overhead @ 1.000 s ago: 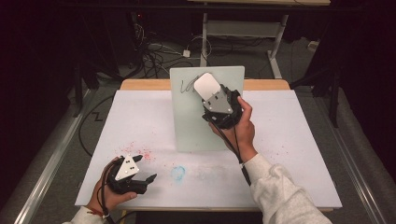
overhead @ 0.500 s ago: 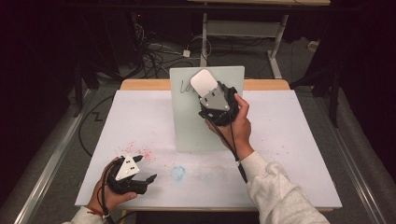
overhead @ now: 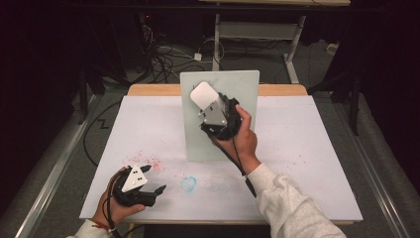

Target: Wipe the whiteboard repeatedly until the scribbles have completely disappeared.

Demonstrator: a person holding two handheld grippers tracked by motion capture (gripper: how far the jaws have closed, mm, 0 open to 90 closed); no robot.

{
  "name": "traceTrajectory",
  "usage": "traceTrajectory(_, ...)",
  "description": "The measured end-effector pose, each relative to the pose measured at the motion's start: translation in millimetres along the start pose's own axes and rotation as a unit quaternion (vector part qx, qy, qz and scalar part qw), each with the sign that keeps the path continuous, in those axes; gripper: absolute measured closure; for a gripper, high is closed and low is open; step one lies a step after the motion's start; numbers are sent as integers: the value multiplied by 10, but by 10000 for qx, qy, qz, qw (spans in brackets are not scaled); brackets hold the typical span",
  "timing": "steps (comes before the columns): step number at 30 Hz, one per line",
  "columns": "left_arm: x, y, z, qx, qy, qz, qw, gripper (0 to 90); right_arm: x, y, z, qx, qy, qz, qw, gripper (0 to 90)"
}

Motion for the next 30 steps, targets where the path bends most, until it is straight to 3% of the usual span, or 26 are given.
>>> traceTrajectory(4, -4, 0, 1, -4, -1, 7, 10000, 182, 57, 31, -300, -274, 308, 52, 9991, 308)
traceTrajectory(8, -3, 1, 3, -13, -11, -6, 10000, 182, 83, 46, -358, -370, 414, 64, 9984, 308)
traceTrajectory(19, -4, -8, 1, -16, -1, -14, 10000, 182, 90, 22, 174, 130, -15, -34, 9999, 307)
traceTrajectory(23, -5, -2, -5, -32, -4, -9, 10000, 182, 74, 11, 306, 239, -73, -58, 9997, 307)
traceTrajectory(26, -3, -6, -6, -32, -1, -14, 10000, 182, 55, 5, 409, 244, -293, -52, 9993, 307)
traceTrajectory(30, -4, -12, -7, -21, 19, -10, 10000, 182, 45, 2, 433, 232, -342, -48, 9991, 307)
Point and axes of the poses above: each handheld gripper's, and its own axes: y roughly forward along the jaws, x roughly out of its top, z roughly to its left, the point moved 9 cm from there along y, roughly forward along the jaws, and after that the axes turned 7 degrees about -x, right-handed, at the moved point
